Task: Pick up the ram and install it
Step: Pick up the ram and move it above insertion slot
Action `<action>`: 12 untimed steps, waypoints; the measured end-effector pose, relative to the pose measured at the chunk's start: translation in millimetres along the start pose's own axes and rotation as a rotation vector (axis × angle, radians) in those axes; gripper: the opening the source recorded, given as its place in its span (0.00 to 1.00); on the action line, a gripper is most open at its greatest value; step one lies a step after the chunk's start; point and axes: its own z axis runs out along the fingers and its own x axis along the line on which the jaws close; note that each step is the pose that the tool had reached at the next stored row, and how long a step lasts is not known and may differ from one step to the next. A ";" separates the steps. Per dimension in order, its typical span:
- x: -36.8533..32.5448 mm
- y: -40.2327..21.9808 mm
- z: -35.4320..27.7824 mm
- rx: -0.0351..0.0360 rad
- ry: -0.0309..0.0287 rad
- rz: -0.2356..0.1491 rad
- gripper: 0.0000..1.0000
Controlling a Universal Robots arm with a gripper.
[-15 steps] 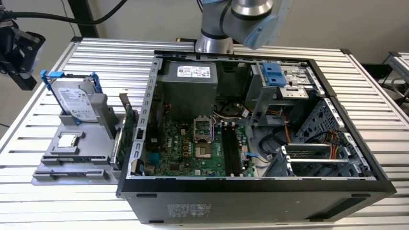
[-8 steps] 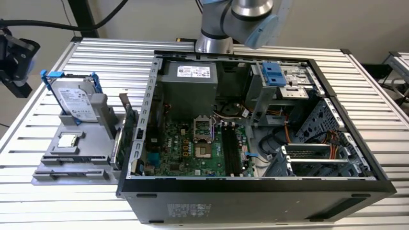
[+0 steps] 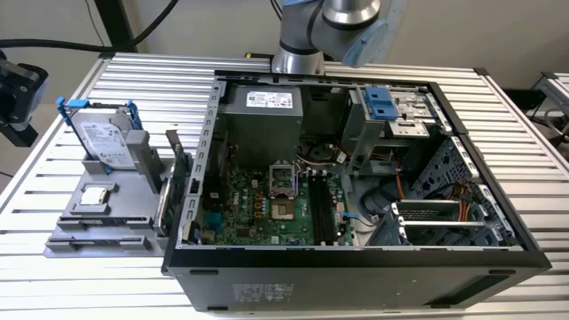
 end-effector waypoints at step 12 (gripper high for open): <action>-0.2 -11.4 -0.4 0.0001 0.0002 0.000 0.00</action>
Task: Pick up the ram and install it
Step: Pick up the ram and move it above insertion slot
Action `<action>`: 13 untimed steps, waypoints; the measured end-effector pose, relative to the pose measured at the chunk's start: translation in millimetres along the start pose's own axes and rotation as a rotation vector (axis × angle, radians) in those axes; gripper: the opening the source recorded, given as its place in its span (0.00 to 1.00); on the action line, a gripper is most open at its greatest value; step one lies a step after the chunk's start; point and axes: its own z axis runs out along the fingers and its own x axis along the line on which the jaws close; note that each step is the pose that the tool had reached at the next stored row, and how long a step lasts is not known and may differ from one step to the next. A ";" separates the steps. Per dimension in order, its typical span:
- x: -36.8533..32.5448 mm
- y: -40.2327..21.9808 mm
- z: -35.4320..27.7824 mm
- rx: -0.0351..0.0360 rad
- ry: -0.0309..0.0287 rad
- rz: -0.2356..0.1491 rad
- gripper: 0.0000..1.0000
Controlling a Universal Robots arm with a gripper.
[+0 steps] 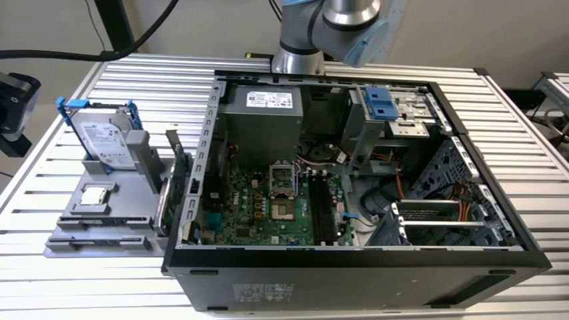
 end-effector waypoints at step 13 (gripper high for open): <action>0.1 -0.2 -0.1 -0.0006 0.0020 -0.038 0.00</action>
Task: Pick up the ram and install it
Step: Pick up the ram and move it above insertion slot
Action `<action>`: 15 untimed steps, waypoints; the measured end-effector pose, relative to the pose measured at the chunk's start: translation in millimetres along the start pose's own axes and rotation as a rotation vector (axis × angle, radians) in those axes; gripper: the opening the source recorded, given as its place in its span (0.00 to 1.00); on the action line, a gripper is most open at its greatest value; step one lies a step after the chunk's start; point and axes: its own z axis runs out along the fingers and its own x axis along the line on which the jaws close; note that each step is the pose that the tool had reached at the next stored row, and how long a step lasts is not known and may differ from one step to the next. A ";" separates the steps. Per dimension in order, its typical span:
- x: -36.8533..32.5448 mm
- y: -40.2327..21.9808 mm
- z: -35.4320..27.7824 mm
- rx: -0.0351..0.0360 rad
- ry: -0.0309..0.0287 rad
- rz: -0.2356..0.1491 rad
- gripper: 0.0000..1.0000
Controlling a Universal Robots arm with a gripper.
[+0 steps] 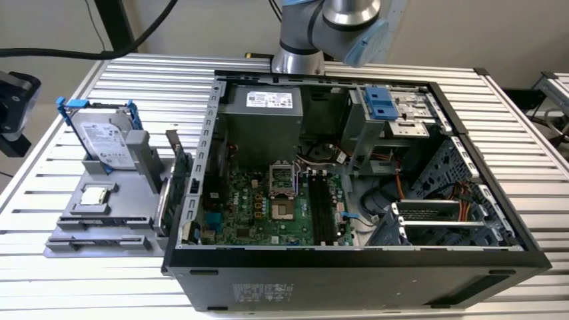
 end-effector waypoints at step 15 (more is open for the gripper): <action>0.1 0.0 0.0 -0.0007 0.0017 -0.042 0.00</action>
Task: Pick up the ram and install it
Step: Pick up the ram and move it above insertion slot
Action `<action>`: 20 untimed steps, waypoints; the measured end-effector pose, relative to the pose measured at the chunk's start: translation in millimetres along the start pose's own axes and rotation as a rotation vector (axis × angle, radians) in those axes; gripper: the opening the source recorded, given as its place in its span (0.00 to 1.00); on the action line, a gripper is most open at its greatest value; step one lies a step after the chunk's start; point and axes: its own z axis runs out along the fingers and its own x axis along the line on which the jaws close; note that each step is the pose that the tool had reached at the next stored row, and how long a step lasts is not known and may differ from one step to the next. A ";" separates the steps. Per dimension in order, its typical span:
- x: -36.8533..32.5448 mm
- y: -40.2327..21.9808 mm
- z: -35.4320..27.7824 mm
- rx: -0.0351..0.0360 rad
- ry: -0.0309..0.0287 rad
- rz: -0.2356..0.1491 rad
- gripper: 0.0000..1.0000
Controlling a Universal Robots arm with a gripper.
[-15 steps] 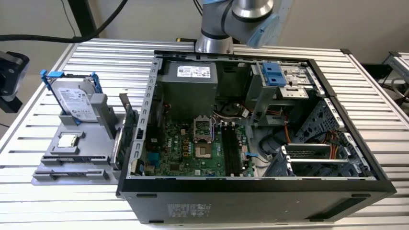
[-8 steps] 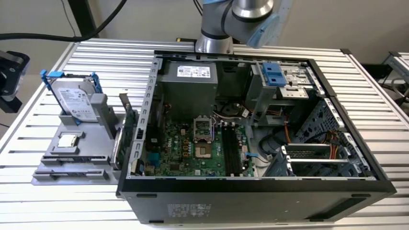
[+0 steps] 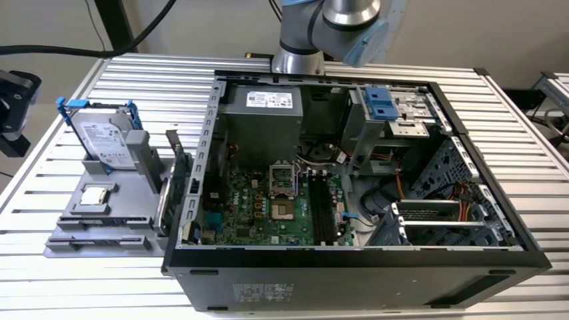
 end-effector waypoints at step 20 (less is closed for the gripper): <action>0.1 0.0 0.0 -0.0026 0.0068 -0.141 0.00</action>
